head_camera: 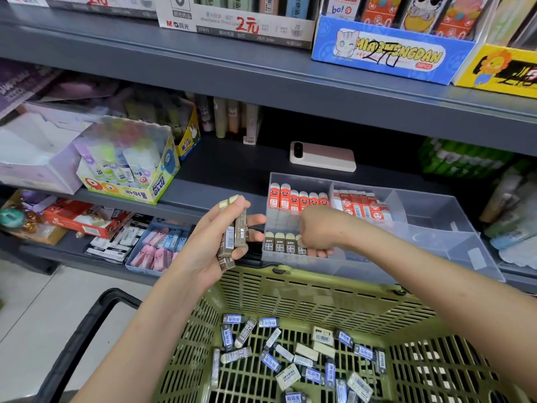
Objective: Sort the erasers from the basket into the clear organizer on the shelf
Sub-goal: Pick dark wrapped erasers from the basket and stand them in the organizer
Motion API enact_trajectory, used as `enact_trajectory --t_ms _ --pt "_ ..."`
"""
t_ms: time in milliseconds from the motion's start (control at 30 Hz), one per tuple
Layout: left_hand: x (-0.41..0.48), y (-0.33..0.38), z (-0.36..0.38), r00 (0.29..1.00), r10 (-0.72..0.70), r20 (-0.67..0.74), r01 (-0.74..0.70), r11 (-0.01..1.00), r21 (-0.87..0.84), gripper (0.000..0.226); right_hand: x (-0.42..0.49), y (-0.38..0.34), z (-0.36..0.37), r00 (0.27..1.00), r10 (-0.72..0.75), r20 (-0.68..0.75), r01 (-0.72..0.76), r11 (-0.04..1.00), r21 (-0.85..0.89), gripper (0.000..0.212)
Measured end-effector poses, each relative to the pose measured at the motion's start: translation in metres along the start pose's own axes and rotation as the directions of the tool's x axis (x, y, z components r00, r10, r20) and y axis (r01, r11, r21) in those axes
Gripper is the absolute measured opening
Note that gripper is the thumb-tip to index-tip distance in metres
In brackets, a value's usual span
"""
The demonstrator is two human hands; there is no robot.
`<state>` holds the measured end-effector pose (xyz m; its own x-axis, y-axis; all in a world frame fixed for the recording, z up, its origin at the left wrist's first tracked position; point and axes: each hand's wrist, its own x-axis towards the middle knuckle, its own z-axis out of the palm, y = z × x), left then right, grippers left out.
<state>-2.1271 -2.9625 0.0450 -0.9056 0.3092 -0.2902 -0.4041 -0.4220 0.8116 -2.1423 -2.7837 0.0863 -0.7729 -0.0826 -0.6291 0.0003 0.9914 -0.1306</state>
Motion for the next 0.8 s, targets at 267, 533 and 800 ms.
enact_trajectory --t_ms 267,533,800 --pt "0.0 0.0 0.0 1.0 -0.005 0.003 0.005 1.0 0.003 0.046 -0.012 0.017 -0.007 0.994 -0.089 0.065 0.062 0.942 0.331 0.034" --pt "-0.003 -0.004 0.002 0.996 0.022 0.081 -0.028 0.997 0.072 0.05 -0.034 -0.005 -0.005 0.812 -0.243 -0.531 0.44 0.853 0.282 0.026" --pt "-0.007 -0.005 0.006 0.985 -0.02 0.172 0.026 0.999 -0.035 0.046 -0.04 -0.022 0.002 0.702 -0.388 -0.597 0.686 0.593 0.422 0.013"
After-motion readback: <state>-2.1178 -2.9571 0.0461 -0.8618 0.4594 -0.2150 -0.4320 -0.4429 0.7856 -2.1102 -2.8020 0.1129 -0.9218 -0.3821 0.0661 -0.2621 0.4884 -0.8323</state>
